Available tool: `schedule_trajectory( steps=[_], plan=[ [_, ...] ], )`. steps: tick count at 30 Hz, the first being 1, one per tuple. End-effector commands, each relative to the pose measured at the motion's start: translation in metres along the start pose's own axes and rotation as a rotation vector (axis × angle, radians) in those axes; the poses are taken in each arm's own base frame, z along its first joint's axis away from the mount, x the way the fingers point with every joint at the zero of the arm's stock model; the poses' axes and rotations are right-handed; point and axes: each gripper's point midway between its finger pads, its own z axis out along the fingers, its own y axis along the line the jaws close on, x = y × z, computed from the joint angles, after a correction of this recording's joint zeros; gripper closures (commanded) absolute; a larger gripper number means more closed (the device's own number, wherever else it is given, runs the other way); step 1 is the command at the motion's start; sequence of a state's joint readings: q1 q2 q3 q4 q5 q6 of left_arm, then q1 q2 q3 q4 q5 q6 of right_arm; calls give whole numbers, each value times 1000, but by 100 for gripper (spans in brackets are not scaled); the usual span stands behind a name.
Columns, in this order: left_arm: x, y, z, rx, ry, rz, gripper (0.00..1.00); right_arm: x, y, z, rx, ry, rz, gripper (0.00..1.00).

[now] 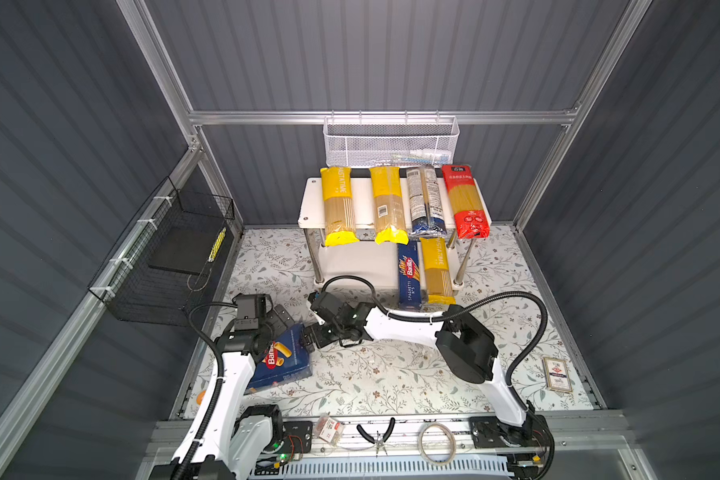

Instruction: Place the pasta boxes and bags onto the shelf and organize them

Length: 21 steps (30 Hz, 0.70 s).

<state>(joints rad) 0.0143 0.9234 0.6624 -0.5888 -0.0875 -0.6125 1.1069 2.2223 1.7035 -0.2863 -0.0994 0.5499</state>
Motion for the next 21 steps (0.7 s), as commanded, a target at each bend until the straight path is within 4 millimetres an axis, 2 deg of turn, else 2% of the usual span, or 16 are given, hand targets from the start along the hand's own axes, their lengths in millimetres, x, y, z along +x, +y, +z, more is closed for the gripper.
schedule_trajectory(
  steps=[1, 8, 14, 18, 21],
  plan=[
    [-4, -8, -5, 37, 5, 11, 1, 28, -40, 0, 155, 102, 10, 1],
    [-1, -9, -4, 52, 4, 13, 1, 38, -70, -18, 223, 110, 49, 1],
    [-1, -12, -4, 62, 13, 17, 1, 47, -88, -32, 258, 121, 68, 1],
    [-2, -11, -7, 55, 11, 16, 1, 55, -107, -48, 312, 131, 87, 1],
    [-1, -8, -4, 39, 14, 22, 1, 60, -114, -60, 278, 105, 130, 1]
  ],
)
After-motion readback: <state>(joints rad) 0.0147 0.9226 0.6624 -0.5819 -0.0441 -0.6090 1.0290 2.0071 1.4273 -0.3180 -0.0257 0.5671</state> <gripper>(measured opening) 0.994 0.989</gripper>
